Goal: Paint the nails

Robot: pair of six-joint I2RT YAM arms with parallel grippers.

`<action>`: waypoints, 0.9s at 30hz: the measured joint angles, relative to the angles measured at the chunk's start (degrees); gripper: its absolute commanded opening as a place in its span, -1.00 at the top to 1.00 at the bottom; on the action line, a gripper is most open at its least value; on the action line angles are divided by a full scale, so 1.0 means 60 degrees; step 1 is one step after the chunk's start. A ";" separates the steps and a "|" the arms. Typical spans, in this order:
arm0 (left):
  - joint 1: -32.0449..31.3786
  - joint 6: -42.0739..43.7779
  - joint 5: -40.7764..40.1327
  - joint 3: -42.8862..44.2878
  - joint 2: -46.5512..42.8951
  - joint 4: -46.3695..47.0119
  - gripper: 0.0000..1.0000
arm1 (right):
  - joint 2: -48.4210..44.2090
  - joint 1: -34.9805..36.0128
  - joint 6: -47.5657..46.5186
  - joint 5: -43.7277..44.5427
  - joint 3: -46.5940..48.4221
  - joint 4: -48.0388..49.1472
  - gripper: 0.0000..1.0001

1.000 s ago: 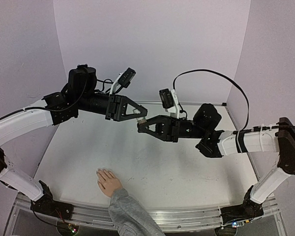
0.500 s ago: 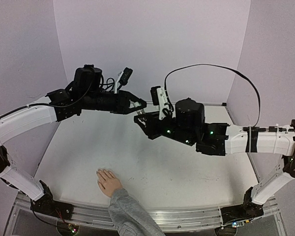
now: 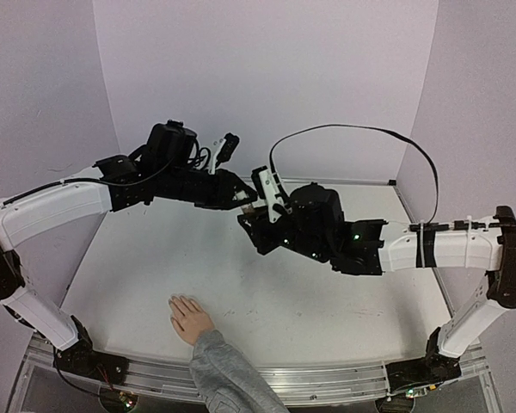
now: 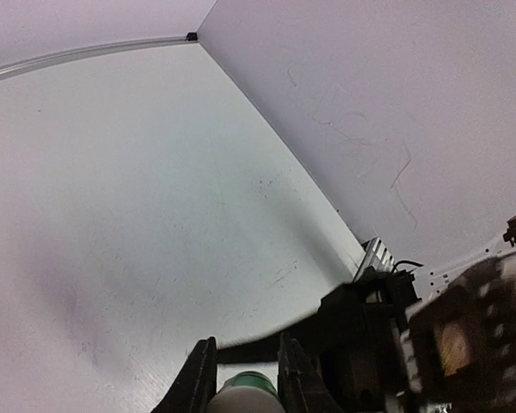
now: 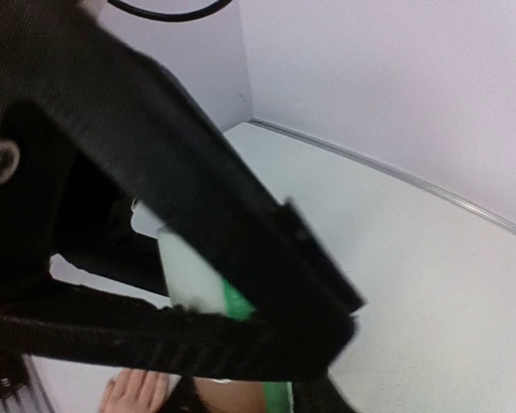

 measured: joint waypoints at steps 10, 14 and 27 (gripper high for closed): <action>0.0113 0.0382 0.0630 -0.0350 -0.0539 -0.0036 1.00 | -0.0790 -0.2211 0.0492 -0.6229 -0.0933 0.0900 -0.53; 0.0113 0.0488 0.1337 -0.0459 -0.0623 0.0055 1.00 | -0.0798 -0.2524 0.1126 -0.7963 -0.1311 0.1792 -0.16; 0.0113 0.0696 0.2495 -0.0459 -0.0623 0.0222 1.00 | -0.0444 -0.2747 0.2240 -1.0612 -0.1173 0.3075 0.05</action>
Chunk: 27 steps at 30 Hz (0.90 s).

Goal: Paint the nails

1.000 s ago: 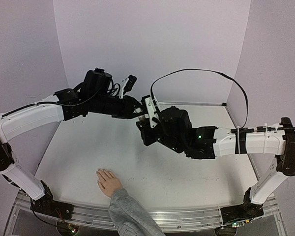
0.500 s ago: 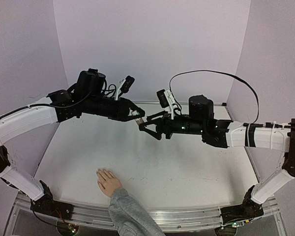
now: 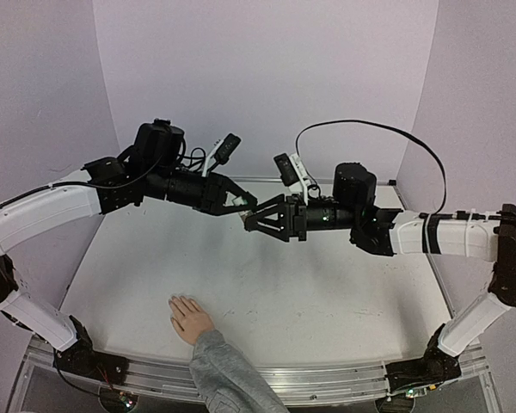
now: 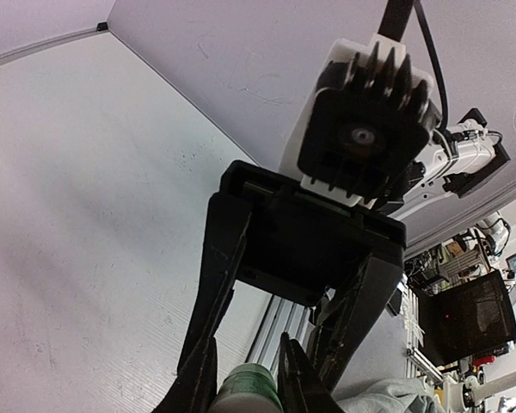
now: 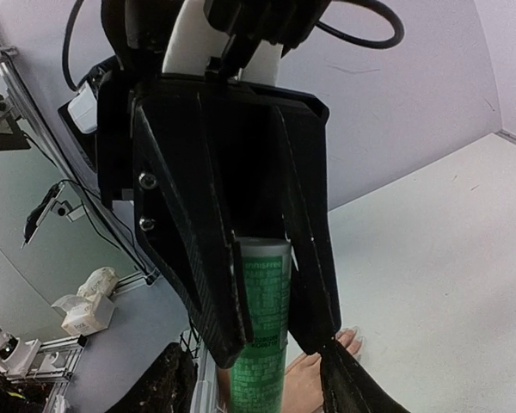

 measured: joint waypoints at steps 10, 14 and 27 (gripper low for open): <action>0.0055 0.0233 0.0051 0.0000 0.0011 0.0098 1.00 | 0.0627 0.0000 0.0459 -0.0605 0.0291 0.0361 1.00; 0.0087 0.0259 -0.0171 0.0000 0.0011 0.0120 1.00 | 0.0659 -0.0004 0.0452 -0.0222 0.0306 0.0382 1.00; -0.0004 -0.0849 -0.3340 0.0466 0.0171 -0.1297 -0.24 | 0.0765 0.2368 -0.2466 0.8717 0.0987 -0.1570 1.00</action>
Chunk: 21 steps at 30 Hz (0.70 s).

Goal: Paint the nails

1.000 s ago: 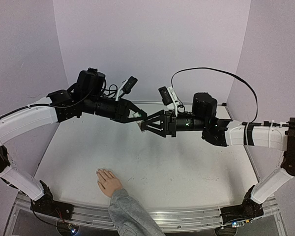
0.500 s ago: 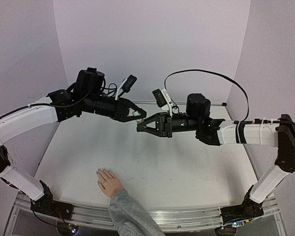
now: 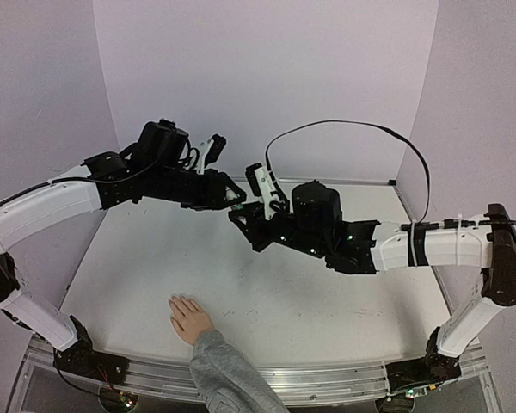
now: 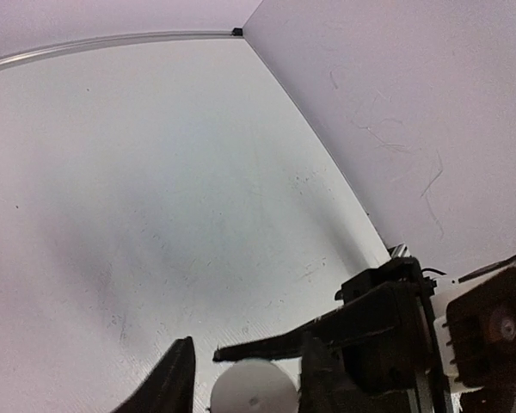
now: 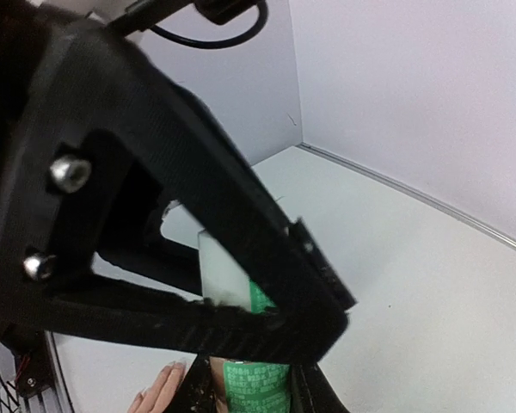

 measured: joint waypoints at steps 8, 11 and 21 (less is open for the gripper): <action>0.0211 0.0335 0.0444 -0.0729 -0.1038 0.0259 -0.99 | -0.0707 -0.1421 0.0146 -0.2954 -0.0940 0.0801 1.00; 0.0481 0.0364 0.1330 -0.1239 -0.1708 0.0962 -0.99 | -0.1013 -0.2175 0.0940 -0.5304 -0.1555 0.1829 1.00; 0.0459 0.0397 0.4921 -0.1184 -0.1144 0.2710 -0.54 | -0.0390 -0.2266 0.4699 -0.9996 -0.1810 0.6619 1.00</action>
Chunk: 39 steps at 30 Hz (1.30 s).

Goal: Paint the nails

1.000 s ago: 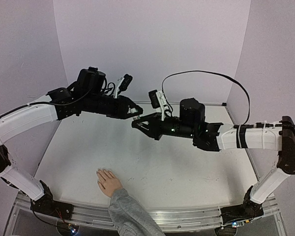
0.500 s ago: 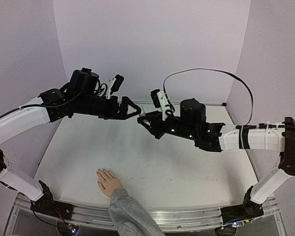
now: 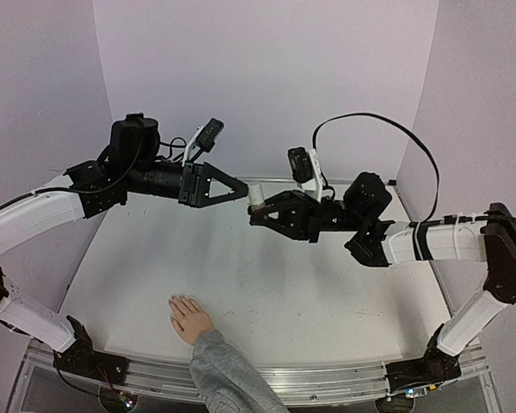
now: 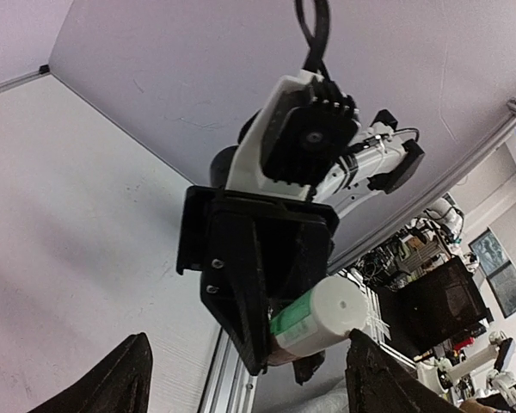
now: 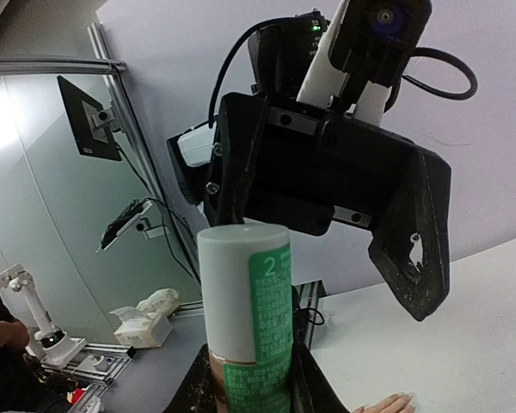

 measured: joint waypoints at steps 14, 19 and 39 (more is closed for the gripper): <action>-0.0393 0.0124 0.1016 0.0390 0.0546 0.0477 0.14 | 0.0586 0.0000 0.1082 -0.0612 0.0000 0.1089 1.00; -0.0408 0.0222 0.0962 0.0423 0.0659 0.0492 0.53 | 0.0623 0.0000 0.1107 -0.0572 0.0000 0.1111 1.00; -0.0222 0.0481 -0.3158 0.0426 0.0674 -0.0127 1.00 | -0.0102 0.3049 -0.4386 1.2757 0.2069 -0.6652 1.00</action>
